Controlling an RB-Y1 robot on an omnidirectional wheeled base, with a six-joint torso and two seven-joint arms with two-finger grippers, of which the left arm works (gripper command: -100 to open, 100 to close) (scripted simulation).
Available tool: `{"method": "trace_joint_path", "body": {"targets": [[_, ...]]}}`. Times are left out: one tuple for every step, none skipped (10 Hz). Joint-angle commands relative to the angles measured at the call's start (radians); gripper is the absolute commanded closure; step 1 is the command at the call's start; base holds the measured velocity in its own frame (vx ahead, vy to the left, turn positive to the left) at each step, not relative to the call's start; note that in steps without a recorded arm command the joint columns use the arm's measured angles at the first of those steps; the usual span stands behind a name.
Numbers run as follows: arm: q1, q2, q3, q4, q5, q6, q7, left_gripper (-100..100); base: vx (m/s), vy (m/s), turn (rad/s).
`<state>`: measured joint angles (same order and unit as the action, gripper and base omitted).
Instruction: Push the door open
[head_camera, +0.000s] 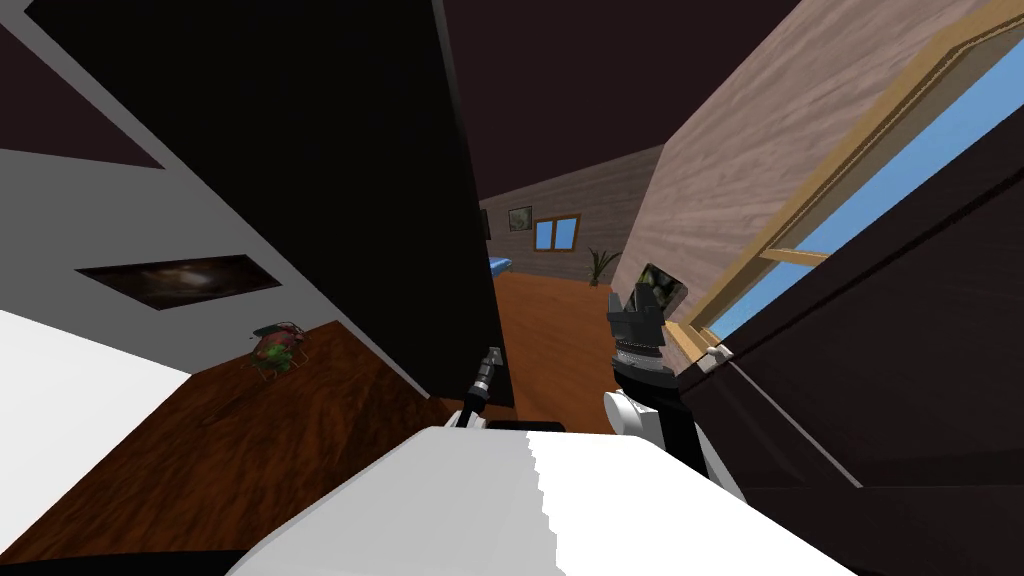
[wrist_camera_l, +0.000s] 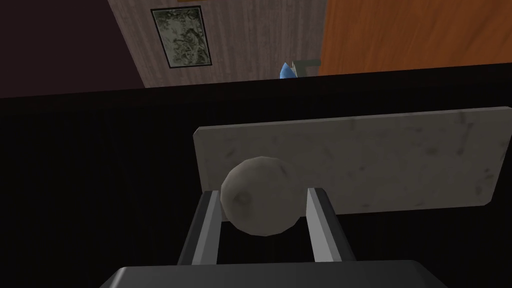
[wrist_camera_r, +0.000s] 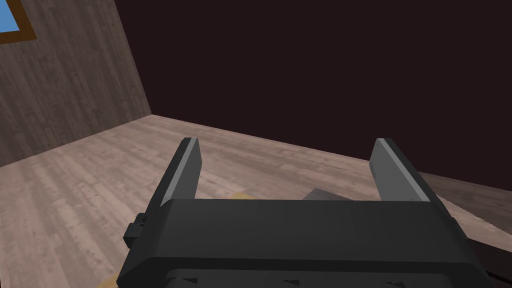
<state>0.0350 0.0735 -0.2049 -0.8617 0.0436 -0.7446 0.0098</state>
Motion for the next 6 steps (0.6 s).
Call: {"method": "trace_joint_path", "body": {"targets": [[-0.010, 0.007, 0.031, 0.006, 0.011, -0.005, -0.009, 100, 0.137, -0.095, 0.082], [-0.014, 0.006, 0.048, 0.010, 0.018, -0.005, -0.014, 100, 0.135, -0.097, 0.066], [-0.018, 0.005, 0.065, 0.015, 0.024, -0.005, -0.019, 100, 0.184, -0.091, 0.100], [-0.022, 0.004, 0.082, 0.019, 0.031, -0.005, -0.023, 100, 0.196, -0.117, 0.092], [-0.026, 0.002, 0.099, 0.024, 0.037, -0.004, -0.028, 100, 0.186, -0.128, 0.094], [-0.023, 0.004, 0.084, 0.019, 0.034, 0.002, -0.023, -100, -0.087, -0.095, 0.071]]}}
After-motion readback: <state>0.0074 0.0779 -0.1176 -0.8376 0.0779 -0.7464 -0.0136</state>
